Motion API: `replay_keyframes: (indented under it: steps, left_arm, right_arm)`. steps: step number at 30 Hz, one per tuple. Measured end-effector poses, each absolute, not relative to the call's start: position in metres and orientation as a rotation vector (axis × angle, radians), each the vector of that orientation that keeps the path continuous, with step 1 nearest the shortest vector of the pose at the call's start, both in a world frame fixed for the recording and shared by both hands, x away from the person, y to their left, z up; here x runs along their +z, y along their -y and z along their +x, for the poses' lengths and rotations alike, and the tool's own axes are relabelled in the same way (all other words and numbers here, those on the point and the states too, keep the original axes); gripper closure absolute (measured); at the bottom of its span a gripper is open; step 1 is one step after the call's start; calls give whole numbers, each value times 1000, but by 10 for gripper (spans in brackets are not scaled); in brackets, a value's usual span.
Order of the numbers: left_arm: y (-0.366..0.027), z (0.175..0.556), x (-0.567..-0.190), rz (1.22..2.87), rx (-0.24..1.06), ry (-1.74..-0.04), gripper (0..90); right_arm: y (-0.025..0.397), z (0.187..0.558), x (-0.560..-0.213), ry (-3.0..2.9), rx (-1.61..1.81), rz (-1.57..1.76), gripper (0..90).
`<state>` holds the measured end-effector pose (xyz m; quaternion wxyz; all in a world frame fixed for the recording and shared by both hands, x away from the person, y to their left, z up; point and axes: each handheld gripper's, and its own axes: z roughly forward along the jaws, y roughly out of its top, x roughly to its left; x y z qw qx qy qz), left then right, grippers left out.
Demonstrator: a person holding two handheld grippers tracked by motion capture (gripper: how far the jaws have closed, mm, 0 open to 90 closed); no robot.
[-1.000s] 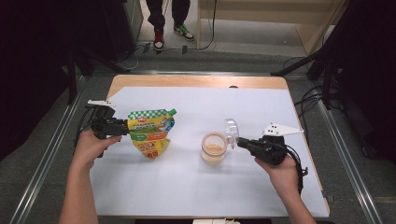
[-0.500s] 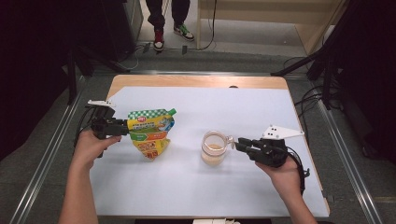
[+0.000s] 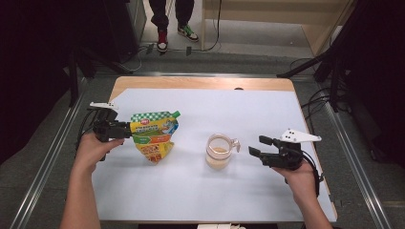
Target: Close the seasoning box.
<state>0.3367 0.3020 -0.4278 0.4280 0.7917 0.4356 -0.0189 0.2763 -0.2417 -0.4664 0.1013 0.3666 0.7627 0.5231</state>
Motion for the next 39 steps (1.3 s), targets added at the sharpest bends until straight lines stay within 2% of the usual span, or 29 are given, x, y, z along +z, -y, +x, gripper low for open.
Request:
replay_keyframes:
  steps: [5,15,27,39]
  left_arm:
    - [-302,337,-428,1969,-51,-1087,393]
    - [-302,338,-429,1968,-56,-1095,391]
    - [-303,339,-430,1969,-54,-1097,385]
    - [-303,340,-431,1970,-51,-1105,377]
  right_arm:
    - [252,284,-477,-2252,1502,1126,276]
    - [264,304,-492,-2194,1451,1227,258]
    - [286,332,-510,-2071,1388,1400,266]
    - [293,333,-510,-2040,1340,1435,265]
